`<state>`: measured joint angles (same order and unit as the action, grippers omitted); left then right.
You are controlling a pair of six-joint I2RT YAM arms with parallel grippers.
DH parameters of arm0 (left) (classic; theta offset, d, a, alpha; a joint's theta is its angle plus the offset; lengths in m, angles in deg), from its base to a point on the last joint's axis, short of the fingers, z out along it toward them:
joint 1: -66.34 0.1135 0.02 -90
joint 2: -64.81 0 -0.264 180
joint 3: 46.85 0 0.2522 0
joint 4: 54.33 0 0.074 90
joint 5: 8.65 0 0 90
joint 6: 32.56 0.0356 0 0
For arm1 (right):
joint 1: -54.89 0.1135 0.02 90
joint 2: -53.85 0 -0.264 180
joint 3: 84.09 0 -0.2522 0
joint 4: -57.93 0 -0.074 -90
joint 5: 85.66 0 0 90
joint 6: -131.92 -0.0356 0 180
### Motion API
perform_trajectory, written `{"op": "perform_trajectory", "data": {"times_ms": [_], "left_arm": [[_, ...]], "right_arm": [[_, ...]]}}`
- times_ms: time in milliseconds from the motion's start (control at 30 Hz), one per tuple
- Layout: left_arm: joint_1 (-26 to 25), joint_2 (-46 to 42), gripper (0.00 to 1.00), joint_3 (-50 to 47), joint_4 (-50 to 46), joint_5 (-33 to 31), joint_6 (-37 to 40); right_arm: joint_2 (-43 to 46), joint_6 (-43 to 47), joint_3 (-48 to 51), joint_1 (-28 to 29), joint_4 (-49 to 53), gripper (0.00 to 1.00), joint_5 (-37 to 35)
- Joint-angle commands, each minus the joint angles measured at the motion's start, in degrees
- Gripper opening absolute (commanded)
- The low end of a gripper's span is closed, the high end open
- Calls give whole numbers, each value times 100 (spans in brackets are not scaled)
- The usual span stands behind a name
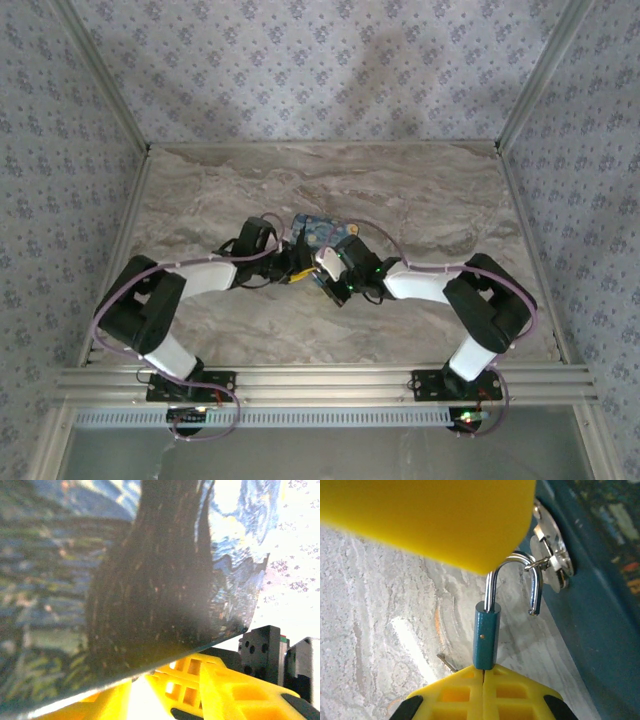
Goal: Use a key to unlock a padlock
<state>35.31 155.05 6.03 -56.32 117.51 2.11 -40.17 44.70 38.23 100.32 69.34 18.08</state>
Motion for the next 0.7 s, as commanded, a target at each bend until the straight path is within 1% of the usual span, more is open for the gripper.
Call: {"op": "perform_trajectory", "data": {"times_ms": [0, 133, 233, 300, 400, 500, 667], "left_arm": [[94, -391, 40, -177, -80, -236, 70], [312, -890, 41, -354, -388, -502, 217], [533, -1312, 43, -322, -865, -813, 454], [657, -1566, 48, -274, -1120, -1068, 597], [846, -1771, 52, -172, -1335, -1351, 798], [994, -1651, 52, -12, -1347, -1402, 906], [1020, -999, 52, 391, -1135, -1335, 985]], "right_arm": [[-32, -24, -30, 56, 38, 0, -96], [23, 53, -62, 75, 91, 0, -136], [33, 134, -121, 78, 192, 0, -152], [41, 186, -148, 85, 239, 0, -170], [50, 230, -192, 105, 279, 0, -196], [59, 249, -222, 117, 306, 0, -202], [85, 308, -263, 132, 358, 0, -274]]}}
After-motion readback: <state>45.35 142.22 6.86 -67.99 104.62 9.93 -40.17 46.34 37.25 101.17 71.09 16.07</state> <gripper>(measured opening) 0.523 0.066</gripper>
